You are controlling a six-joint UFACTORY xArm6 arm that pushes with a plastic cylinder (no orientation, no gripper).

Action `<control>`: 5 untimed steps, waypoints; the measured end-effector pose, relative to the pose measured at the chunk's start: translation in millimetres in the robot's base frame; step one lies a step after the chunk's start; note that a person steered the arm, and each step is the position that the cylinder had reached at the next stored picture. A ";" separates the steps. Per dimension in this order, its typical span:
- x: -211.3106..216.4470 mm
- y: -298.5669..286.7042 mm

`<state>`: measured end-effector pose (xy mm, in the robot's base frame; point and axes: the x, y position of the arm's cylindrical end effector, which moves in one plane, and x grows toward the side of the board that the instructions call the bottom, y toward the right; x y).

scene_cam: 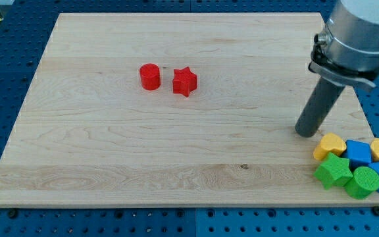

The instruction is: Move the green circle to the bottom of the red circle

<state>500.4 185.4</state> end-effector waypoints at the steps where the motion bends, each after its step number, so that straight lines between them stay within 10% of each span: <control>1: -15.4 63.7; 2: 10.7 156.4; 5: 115.6 133.0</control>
<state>616.0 318.4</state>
